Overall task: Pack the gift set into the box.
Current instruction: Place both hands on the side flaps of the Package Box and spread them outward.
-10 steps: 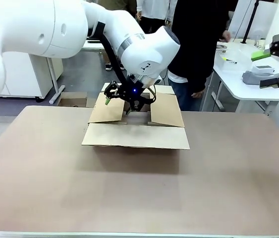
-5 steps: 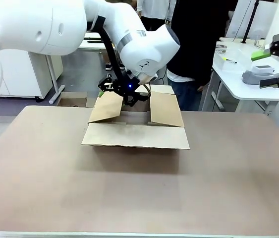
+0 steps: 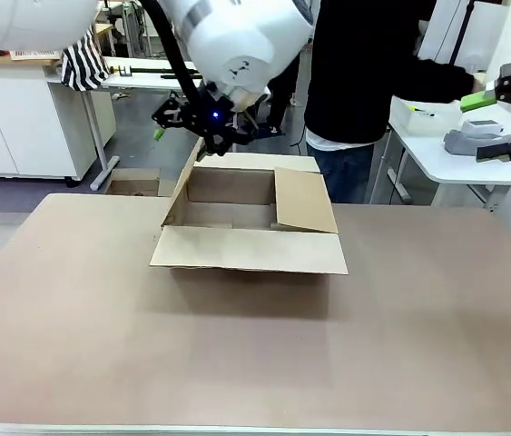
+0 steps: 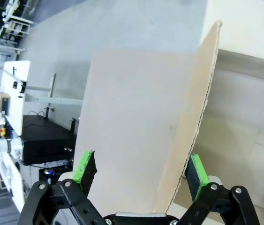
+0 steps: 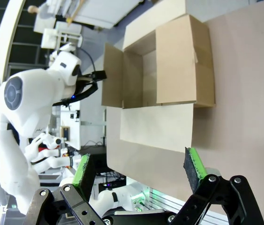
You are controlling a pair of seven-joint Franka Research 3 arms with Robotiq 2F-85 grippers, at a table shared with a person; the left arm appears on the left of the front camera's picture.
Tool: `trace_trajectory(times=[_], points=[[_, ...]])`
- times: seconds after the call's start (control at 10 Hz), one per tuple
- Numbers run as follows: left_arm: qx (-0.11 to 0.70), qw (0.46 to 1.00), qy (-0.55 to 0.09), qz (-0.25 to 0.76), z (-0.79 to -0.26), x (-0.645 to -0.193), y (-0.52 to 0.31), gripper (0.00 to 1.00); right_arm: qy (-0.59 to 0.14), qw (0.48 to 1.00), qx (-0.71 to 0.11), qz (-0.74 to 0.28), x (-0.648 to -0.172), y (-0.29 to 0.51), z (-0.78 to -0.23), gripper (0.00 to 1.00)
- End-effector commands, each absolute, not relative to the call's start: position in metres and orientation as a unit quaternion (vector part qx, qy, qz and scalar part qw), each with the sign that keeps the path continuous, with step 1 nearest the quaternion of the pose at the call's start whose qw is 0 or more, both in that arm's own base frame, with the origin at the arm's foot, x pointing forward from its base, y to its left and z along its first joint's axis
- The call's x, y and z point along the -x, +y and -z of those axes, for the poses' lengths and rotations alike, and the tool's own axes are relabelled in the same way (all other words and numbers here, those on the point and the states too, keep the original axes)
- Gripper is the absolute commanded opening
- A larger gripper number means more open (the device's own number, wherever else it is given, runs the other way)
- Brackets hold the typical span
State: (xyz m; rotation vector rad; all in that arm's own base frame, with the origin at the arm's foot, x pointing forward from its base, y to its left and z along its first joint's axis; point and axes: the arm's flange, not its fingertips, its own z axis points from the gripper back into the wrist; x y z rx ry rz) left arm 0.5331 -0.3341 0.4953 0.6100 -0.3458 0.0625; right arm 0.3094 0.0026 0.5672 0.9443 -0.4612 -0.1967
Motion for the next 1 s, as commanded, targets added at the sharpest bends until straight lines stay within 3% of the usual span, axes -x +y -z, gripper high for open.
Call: trace_trajectory(times=[0.0,0.9], points=[[-0.263,0.949,-0.166,-0.061,-0.480,-0.522,-0.291,1.00,-0.227,0.854,-0.461,0.083,-0.313,0.003,-0.567,1.00],[0.014,0.990,-0.119,-0.076,-0.460,-0.530,-0.146,1.00,-0.227,0.854,-0.461,0.083,-0.313,0.003,-0.567,1.00]])
